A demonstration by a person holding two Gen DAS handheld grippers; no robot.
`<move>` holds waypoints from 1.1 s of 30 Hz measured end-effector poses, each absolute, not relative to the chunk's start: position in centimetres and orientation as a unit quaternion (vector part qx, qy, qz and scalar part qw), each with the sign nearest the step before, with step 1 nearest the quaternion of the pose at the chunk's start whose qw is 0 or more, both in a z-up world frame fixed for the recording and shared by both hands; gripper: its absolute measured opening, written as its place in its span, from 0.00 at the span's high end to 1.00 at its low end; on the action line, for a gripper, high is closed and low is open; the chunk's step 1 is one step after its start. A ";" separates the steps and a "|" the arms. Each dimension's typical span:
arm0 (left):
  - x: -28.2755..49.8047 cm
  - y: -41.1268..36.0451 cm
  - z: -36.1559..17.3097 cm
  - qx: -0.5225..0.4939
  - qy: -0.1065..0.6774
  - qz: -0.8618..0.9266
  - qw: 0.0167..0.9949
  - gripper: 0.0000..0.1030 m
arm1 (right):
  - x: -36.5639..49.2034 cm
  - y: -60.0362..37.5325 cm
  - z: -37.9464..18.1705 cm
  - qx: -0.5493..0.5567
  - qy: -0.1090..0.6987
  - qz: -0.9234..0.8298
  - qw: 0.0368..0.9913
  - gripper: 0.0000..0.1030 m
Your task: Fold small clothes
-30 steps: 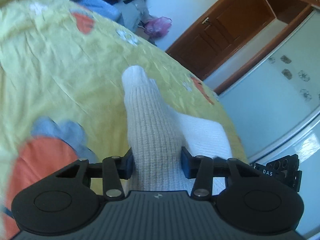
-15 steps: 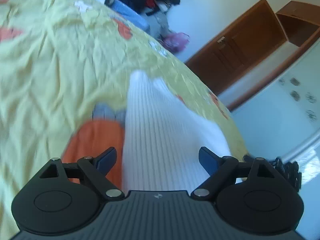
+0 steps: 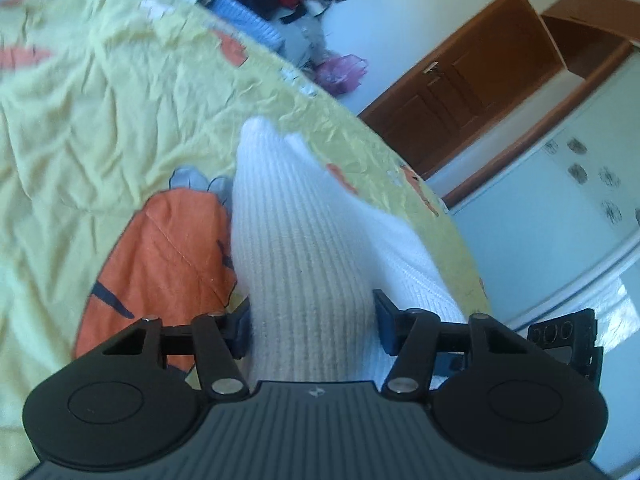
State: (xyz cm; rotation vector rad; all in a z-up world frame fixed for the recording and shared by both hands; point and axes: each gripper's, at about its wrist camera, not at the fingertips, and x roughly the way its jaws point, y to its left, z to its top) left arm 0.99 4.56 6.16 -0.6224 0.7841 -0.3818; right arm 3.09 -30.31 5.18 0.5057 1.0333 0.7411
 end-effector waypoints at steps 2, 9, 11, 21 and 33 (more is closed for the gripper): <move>-0.7 4.6 6.6 -0.276 0.376 -0.198 0.862 0.45 | 1.4 -30.5 5.3 0.232 0.481 0.356 0.767 0.35; -2.9 5.1 4.3 -0.254 0.375 -0.181 0.873 0.27 | -0.2 -31.9 2.5 0.272 0.486 0.347 0.755 0.19; -2.7 5.8 5.9 -0.252 0.370 -0.185 0.875 0.26 | 0.6 -32.7 3.6 0.276 0.496 0.332 0.753 0.17; -0.4 -0.3 9.9 -0.043 0.262 -0.146 0.953 0.16 | 6.2 -33.4 8.9 0.284 0.411 0.287 0.818 0.20; 0.9 -8.2 6.1 0.070 0.313 -0.149 0.936 0.15 | 8.5 -31.2 6.8 0.195 0.422 0.265 0.845 0.85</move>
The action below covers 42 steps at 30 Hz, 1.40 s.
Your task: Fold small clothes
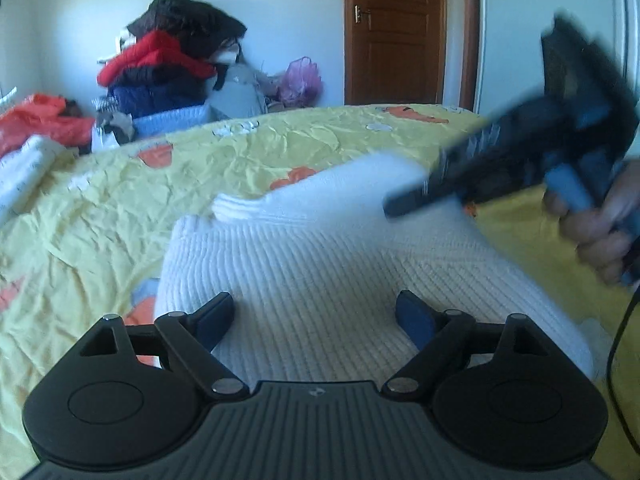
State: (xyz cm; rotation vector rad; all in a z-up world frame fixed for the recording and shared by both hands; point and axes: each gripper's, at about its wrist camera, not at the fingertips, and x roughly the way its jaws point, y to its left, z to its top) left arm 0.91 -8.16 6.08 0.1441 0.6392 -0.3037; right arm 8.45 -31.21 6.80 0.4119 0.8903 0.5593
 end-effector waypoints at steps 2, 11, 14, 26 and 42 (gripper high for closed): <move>1.3 -9.0 5.7 0.085 0.308 -0.139 0.938 0.14 | 9.3 -32.0 4.1 0.221 0.434 0.253 0.836 0.80; 1.1 -9.1 5.7 0.081 0.308 -0.133 0.938 0.14 | 6.6 -32.3 9.4 0.205 0.367 0.193 0.887 0.63; 1.0 -9.4 5.8 0.082 0.308 -0.129 0.939 0.14 | 5.1 -29.9 12.0 0.175 0.331 0.239 0.896 0.52; 1.8 -10.0 5.7 0.088 0.303 -0.110 0.943 0.12 | 9.2 -23.4 6.0 0.028 0.378 0.234 0.895 0.47; -11.9 -0.6 5.9 0.077 0.251 -0.117 0.958 0.11 | -4.9 -32.3 8.3 0.177 0.388 0.257 0.867 0.37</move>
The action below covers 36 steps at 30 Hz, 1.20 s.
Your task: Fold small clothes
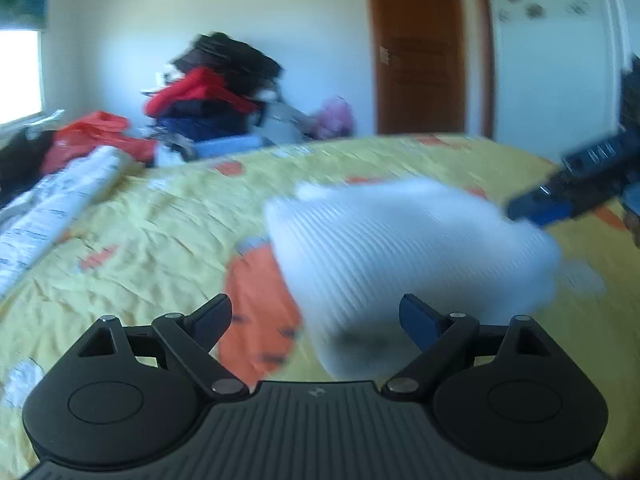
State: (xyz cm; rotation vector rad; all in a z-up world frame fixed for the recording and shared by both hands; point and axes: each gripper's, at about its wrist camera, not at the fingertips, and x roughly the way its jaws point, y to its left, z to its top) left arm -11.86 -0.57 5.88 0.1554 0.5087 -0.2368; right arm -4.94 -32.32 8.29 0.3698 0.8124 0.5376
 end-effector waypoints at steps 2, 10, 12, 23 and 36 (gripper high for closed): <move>-11.8 -1.2 4.7 0.096 0.270 -0.108 0.952 0.12 | -5.5 -31.5 7.6 0.162 0.404 0.267 0.860 0.37; -10.2 -1.8 4.5 0.068 0.283 -0.084 0.953 0.79 | -5.4 -29.2 9.2 0.085 0.394 0.300 0.865 0.80; -11.0 -2.3 4.5 0.091 0.270 -0.090 0.954 0.82 | -5.7 -30.2 10.8 0.072 0.381 0.300 0.872 0.83; -10.3 -2.1 2.8 0.084 0.303 -0.086 0.945 0.87 | -5.1 -31.8 8.1 0.108 0.412 0.292 0.856 0.45; -10.0 -2.4 3.0 0.087 0.311 -0.079 0.943 0.86 | 7.8 -30.5 6.6 0.171 0.441 0.244 0.847 0.67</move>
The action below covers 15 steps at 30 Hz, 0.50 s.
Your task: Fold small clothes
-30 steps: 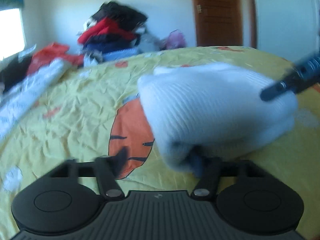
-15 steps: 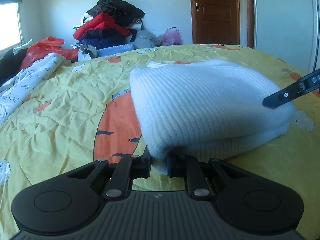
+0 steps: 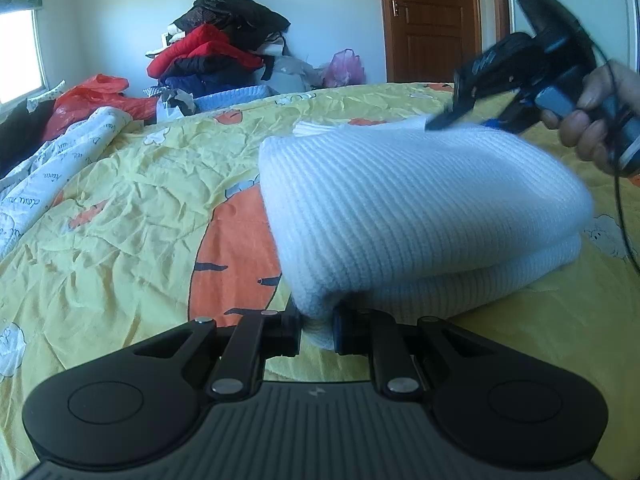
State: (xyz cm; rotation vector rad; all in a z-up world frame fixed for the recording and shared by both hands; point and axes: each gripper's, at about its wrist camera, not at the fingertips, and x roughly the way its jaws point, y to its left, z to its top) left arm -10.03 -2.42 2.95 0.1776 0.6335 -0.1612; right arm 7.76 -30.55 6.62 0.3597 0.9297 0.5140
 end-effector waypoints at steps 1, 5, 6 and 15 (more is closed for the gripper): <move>-10.0 -2.4 3.0 0.086 0.312 -0.079 0.943 0.86 | 7.9 -30.5 6.6 0.178 0.439 0.251 0.844 0.78; -9.7 -2.4 2.9 0.081 0.306 -0.085 0.945 0.86 | 8.1 -32.3 6.1 0.175 0.425 0.240 0.855 0.88; -9.6 -2.5 2.9 0.083 0.304 -0.086 0.945 0.86 | 8.3 -32.8 4.8 0.190 0.431 0.235 0.850 0.88; -12.2 0.5 4.5 0.082 0.304 -0.182 0.932 0.57 | 4.4 -33.7 7.6 0.220 0.385 0.239 0.864 0.27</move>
